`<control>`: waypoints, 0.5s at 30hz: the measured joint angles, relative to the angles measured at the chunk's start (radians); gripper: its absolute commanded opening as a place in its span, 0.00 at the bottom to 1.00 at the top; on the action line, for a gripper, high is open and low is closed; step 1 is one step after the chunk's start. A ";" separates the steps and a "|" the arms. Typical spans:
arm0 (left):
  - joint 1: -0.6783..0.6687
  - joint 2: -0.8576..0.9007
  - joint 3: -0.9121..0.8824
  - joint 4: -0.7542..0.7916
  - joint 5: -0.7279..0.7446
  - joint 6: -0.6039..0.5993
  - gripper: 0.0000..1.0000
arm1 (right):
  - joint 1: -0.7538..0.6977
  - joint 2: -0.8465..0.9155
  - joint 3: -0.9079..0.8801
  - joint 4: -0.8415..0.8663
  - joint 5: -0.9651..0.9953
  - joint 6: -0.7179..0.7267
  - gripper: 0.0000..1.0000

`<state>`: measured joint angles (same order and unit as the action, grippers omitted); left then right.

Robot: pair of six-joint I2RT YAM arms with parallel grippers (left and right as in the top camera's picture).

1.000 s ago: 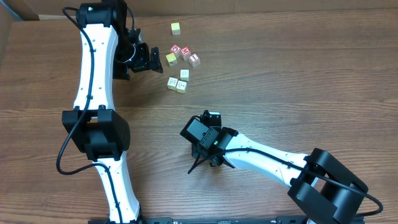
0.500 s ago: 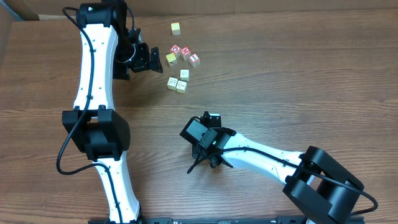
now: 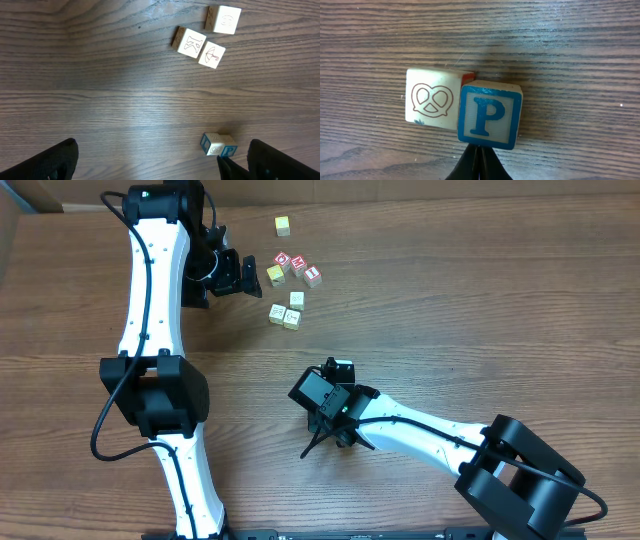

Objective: Flip 5 blocks

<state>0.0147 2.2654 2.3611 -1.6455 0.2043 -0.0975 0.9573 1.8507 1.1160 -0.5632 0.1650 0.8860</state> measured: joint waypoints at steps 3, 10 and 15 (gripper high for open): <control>0.000 0.000 0.000 0.000 0.000 0.000 1.00 | 0.000 0.000 0.000 0.003 0.000 0.000 0.05; 0.000 0.000 0.000 0.000 0.000 0.000 1.00 | 0.000 0.000 0.000 0.006 0.009 0.000 0.05; 0.000 0.000 0.000 0.000 0.000 0.000 1.00 | 0.000 0.000 0.000 0.006 0.021 0.000 0.05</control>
<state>0.0147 2.2654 2.3611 -1.6455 0.2043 -0.0975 0.9573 1.8507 1.1160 -0.5568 0.1856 0.8856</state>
